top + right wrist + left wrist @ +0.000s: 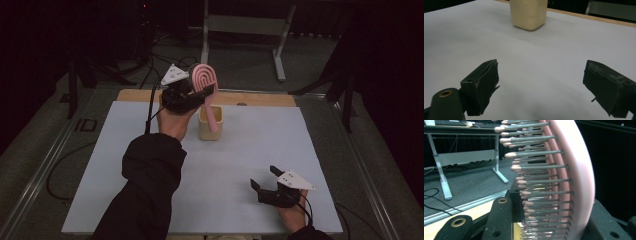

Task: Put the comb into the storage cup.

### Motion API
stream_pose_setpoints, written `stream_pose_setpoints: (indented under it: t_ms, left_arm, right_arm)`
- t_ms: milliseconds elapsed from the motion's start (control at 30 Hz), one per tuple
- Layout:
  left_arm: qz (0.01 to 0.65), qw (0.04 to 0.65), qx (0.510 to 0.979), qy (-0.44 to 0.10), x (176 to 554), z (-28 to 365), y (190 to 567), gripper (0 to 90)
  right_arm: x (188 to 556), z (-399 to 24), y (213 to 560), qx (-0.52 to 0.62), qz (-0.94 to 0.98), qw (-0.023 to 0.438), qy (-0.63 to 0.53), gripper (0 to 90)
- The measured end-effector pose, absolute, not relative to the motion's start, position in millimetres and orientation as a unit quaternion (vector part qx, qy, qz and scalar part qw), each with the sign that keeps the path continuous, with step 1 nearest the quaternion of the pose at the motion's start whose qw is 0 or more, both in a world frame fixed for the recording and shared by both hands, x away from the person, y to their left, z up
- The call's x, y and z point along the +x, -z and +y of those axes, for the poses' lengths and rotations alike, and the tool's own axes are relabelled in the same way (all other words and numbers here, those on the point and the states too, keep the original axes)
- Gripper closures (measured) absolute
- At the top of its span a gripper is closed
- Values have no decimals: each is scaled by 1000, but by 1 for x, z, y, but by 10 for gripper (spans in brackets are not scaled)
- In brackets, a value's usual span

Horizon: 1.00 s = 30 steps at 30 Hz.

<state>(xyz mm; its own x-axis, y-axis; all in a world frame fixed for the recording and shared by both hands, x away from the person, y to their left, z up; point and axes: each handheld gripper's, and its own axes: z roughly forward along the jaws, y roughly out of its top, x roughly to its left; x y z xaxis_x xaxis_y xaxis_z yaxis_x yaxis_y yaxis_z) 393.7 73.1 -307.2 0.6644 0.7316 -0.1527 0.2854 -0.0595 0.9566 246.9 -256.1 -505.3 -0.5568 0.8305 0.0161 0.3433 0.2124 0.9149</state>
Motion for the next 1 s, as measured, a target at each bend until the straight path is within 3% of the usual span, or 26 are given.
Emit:
stream_pose_setpoints:
  t_ms: [1000]
  left_arm:
    - [375,573,692,-228,418,54,306,634]
  right_arm:
    - [245,-257,504,398,734,248,-492,128]
